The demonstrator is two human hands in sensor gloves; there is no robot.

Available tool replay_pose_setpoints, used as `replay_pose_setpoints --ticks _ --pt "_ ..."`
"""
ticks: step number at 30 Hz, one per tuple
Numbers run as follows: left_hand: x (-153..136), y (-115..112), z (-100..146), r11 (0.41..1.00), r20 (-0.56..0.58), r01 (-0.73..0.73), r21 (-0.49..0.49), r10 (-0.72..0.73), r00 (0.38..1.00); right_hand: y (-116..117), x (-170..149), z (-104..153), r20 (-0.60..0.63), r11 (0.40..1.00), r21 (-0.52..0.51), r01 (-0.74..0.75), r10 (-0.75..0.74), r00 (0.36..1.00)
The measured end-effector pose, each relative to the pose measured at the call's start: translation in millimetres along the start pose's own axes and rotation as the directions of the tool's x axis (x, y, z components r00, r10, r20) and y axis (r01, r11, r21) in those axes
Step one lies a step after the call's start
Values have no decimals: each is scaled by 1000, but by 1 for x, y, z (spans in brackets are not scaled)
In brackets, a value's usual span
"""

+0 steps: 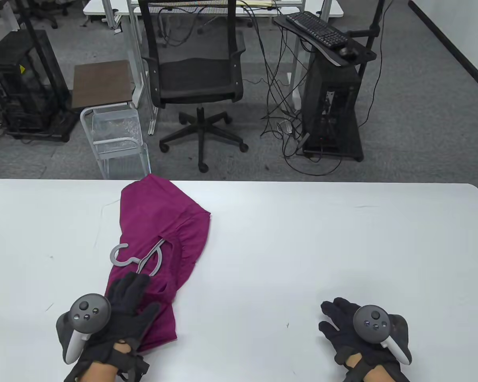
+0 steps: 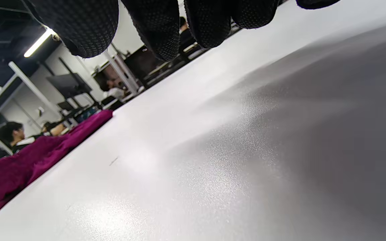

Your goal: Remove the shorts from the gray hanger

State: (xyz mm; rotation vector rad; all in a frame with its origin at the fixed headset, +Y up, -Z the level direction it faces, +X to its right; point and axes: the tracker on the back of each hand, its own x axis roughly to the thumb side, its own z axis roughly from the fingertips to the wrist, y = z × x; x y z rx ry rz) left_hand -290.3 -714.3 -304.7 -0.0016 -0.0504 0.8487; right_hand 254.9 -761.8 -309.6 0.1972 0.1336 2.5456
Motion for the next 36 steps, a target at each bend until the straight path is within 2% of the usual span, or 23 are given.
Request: replay_pose_setpoints --ticks 18,26,36 --pt "9 10 10 996 -11 31 82 -30 999 -4 -2 4 -4 1000 -16 21 -21 1000" --pt "7 14 12 991 -62 105 86 -100 993 -3 -1 5 6 1000 -14 20 -20 1000" --pt "1 18 11 988 -115 122 93 -111 987 -3 -1 6 7 1000 -19 23 -23 1000"
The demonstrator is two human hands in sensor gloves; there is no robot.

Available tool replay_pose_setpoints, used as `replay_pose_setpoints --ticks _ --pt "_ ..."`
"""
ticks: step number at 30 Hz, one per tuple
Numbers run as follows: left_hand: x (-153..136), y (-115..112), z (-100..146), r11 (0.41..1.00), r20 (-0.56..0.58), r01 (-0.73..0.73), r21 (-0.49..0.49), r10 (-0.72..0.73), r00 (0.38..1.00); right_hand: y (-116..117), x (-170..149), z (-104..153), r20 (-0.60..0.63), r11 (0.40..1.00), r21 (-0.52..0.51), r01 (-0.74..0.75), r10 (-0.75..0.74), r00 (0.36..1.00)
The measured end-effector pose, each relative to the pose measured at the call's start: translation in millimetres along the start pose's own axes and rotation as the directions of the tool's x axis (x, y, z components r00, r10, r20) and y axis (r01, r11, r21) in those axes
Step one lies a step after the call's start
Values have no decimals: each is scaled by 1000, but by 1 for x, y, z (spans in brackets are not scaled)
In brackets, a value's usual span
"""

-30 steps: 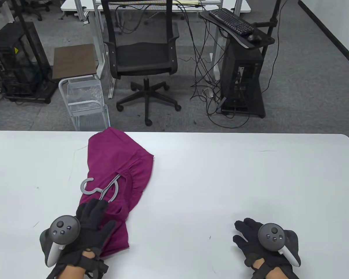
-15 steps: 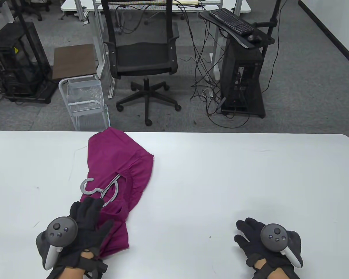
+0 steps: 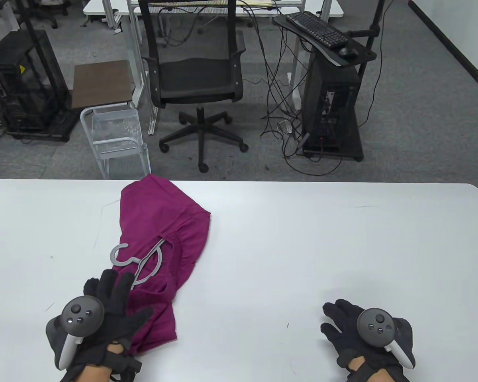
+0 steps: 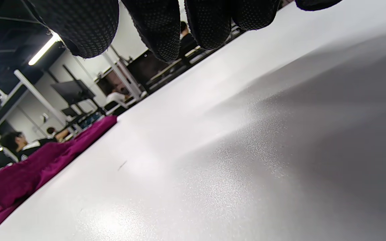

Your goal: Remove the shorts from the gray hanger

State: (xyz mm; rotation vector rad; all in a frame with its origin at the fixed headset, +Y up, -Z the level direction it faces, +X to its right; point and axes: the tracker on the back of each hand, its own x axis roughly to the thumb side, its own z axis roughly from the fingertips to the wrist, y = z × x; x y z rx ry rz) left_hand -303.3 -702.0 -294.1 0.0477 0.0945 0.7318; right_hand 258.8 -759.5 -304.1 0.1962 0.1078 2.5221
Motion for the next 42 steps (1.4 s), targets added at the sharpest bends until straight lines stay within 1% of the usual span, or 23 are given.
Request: replay_pose_setpoints --ticks 2,3,5,10,15,19,24,25,28,30,32,34,35,37,41,42 --pt "-2 1 -1 999 -41 52 -9 -52 998 0 0 0 1 1000 0 1 -1 1000" --pt "-4 2 -1 998 -65 65 14 -64 996 -1 0 0 2 1000 0 2 -2 1000" --pt "-10 3 -3 1000 -83 25 13 -23 996 -1 0 0 5 1000 -1 5 -5 1000" --pt "-35 3 -9 1000 -211 3 -3 -4 977 -1 1 0 16 1000 -3 8 -8 1000" --pt "-49 -7 -16 998 -302 26 -65 -45 952 -1 1 0 16 1000 3 5 -5 1000" --pt "-54 -15 -23 994 -346 51 -99 -83 935 -1 1 0 13 1000 0 1 -1 1000" --pt "-62 -30 -35 979 -379 44 -201 -119 918 -1 2 1 9 1000 2 -1 1 1000" --pt "-63 -34 -37 971 -385 41 -237 -133 913 -1 2 1 8 1000 2 -2 2 1000" --pt "-65 -40 -41 953 -399 62 -297 -183 898 -1 1 1 6 1000 1 -1 1 1000" --pt "-65 -43 -43 953 -391 49 -299 -169 905 -1 2 1 3 1000 3 -4 4 1000" --pt "-62 -43 -43 955 -381 65 -291 -178 907 0 2 1 2 1000 5 -7 7 1000" --pt "-57 -42 -42 963 -351 75 -258 -166 921 0 3 1 2 1000 8 -10 10 1000" --pt "-52 -41 -41 966 -337 109 -232 -185 923 0 3 1 3 1000 7 -11 11 1000" --pt "-45 -40 -39 977 -295 134 -164 -179 939 0 3 1 4 1000 5 -12 12 1000" --pt "-38 -38 -36 990 -227 105 -91 -123 966 0 3 1 3 1000 3 -11 11 1000" --pt "-36 -35 -34 996 -203 76 -52 -85 975 0 3 1 4 1000 2 -10 10 1000"
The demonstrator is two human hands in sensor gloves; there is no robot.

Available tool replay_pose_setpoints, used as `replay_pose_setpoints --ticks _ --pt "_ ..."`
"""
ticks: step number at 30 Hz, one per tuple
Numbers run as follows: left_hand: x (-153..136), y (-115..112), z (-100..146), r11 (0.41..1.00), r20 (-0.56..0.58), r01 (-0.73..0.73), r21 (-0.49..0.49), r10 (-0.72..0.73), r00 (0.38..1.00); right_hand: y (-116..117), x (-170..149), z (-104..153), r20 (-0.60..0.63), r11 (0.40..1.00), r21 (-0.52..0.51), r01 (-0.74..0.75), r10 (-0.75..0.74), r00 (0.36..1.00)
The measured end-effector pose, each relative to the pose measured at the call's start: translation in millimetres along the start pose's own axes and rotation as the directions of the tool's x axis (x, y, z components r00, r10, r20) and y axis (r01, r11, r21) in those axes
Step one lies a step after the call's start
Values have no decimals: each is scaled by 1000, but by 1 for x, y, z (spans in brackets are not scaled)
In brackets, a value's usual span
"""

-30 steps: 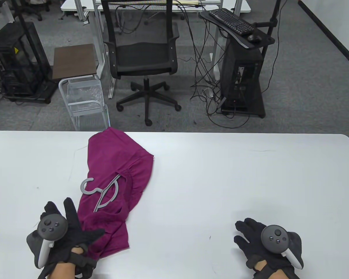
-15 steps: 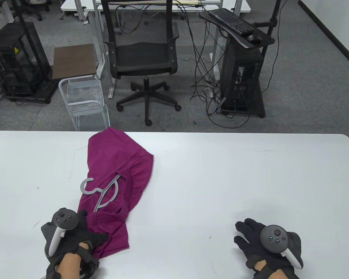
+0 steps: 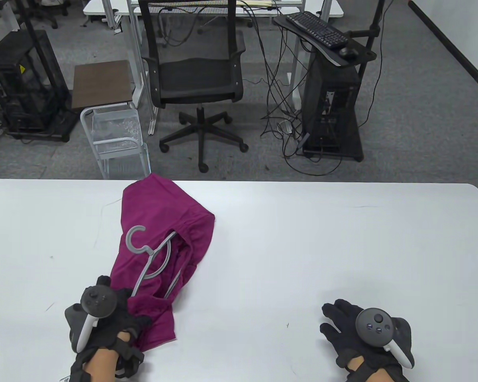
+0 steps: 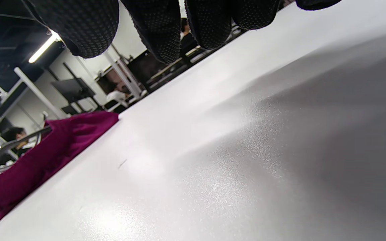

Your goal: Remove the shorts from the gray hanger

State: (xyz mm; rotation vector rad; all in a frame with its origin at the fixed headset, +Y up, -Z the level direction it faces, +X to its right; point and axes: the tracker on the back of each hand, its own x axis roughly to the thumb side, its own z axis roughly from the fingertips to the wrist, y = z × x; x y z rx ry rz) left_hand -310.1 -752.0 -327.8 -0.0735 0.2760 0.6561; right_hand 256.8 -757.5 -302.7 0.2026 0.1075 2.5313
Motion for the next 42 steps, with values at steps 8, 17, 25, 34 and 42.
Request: replay_pose_setpoints --ticks 8,17,25,34,42 --pt "33 23 28 990 217 18 143 -49 975 -4 8 2 39 1000 -30 8 -6 999" --pt "95 21 79 958 472 90 273 -215 855 -9 56 7 217 981 -182 72 -31 976" --pt "139 -19 115 929 645 170 330 -353 678 -2 94 17 331 956 -288 50 51 942" --pt "149 -34 129 940 735 134 315 -331 592 1 101 19 189 886 -431 -173 276 942" --pt "134 -11 116 966 753 -45 254 -168 636 -19 79 12 -6 841 -479 -249 281 960"
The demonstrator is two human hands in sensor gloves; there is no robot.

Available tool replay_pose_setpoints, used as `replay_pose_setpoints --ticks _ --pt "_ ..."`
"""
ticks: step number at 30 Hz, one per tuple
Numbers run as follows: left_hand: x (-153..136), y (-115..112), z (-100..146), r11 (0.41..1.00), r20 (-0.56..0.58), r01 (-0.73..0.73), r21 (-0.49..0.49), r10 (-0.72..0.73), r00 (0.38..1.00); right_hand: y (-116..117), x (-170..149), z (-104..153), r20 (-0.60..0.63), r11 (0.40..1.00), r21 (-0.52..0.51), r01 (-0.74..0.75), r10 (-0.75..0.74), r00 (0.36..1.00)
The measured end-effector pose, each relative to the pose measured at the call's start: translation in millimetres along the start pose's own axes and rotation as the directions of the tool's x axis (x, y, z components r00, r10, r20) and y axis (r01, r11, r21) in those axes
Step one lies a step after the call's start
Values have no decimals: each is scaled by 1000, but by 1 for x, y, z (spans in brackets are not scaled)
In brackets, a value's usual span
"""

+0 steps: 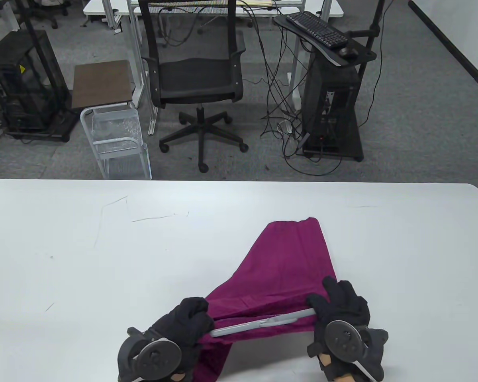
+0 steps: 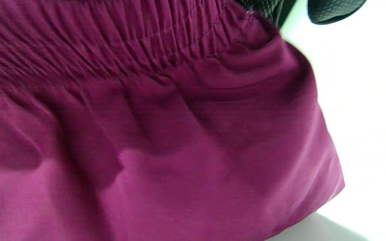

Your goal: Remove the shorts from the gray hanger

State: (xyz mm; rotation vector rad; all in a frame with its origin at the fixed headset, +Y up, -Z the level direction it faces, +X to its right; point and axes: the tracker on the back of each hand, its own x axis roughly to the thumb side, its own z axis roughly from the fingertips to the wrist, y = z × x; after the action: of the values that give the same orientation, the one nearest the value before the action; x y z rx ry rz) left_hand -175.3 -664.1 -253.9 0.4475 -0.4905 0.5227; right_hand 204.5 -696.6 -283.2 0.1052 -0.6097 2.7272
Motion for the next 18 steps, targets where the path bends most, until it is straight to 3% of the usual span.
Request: replay_pose_setpoints --ticks 3,7,9,11,13,14,16,17,18 --pt "-11 4 0 997 -29 -70 24 71 997 -5 -22 -9 -22 988 33 149 -148 989" --pt "-12 1 -2 995 -43 -92 29 93 995 -4 -40 -14 -25 981 48 191 -190 982" --pt "-18 0 -1 994 -51 -104 21 105 993 0 -53 -14 -40 902 27 430 -429 902" --pt "-25 1 -1 993 -72 -117 25 119 990 5 -64 -12 -92 736 14 677 -673 734" --pt "-32 -2 -1 985 -77 -173 14 174 982 15 -71 -12 -160 333 -54 941 -933 321" --pt "-33 -2 0 983 -81 -183 20 184 980 17 -71 -12 -156 234 -63 970 -962 222" --pt "-34 -2 -1 983 -85 -182 17 183 979 24 -74 -10 -183 189 -60 980 -967 176" --pt "-34 -3 -1 982 -86 -186 19 187 979 27 -75 -9 -197 139 -75 987 -973 122" --pt "-36 -3 -2 980 -90 -197 19 198 976 32 -75 -8 -207 36 -92 995 -978 17"
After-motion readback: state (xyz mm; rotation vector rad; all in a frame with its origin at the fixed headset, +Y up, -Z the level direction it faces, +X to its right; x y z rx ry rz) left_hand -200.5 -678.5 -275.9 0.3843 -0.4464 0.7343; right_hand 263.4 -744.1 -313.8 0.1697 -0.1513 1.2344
